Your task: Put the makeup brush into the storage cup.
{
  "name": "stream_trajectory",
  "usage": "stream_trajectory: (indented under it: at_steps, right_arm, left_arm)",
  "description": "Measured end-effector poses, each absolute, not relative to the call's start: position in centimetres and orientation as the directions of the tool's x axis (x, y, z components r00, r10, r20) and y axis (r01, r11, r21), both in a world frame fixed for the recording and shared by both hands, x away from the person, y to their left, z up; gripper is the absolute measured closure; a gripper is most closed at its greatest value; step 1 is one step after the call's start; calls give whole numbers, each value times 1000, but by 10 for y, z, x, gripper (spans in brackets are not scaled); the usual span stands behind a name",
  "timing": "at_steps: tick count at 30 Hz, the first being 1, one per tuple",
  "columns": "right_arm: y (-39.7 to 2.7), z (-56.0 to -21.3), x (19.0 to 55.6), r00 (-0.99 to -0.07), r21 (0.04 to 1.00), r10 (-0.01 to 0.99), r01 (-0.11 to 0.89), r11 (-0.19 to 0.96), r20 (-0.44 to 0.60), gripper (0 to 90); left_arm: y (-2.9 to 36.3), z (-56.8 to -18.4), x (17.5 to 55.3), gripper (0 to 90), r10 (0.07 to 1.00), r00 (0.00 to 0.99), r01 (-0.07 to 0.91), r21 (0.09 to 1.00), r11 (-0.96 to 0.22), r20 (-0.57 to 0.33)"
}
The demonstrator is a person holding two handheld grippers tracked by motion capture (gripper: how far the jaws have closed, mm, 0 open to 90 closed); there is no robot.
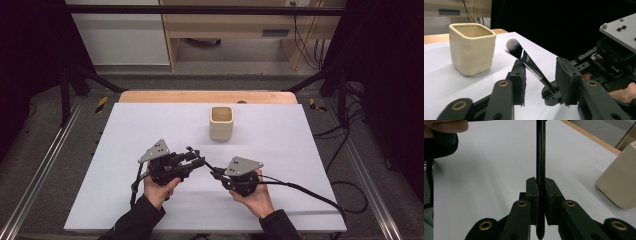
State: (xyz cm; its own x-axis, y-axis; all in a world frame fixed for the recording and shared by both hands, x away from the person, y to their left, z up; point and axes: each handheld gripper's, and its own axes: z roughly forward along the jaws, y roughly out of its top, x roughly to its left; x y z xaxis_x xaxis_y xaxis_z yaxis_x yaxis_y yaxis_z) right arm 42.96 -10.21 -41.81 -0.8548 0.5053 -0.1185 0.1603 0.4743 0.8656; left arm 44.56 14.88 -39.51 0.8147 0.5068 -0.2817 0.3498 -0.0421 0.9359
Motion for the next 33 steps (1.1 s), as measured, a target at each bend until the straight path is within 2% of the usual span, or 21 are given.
stream_trajectory:
  at_steps: [11, 33]
  right_arm:
    - [-101, -419, 429, -861, 868, 494, 150, 473, -121, 832]
    - [-98, -424, 430, -865, 859, 489, 165, 485, -110, 812]
  left_arm:
    - [150, -395, 445, 749, 499, 812, 362, 932, -21, -304]
    - [143, -392, 435, 835, 452, 844, 341, 940, -34, -290]
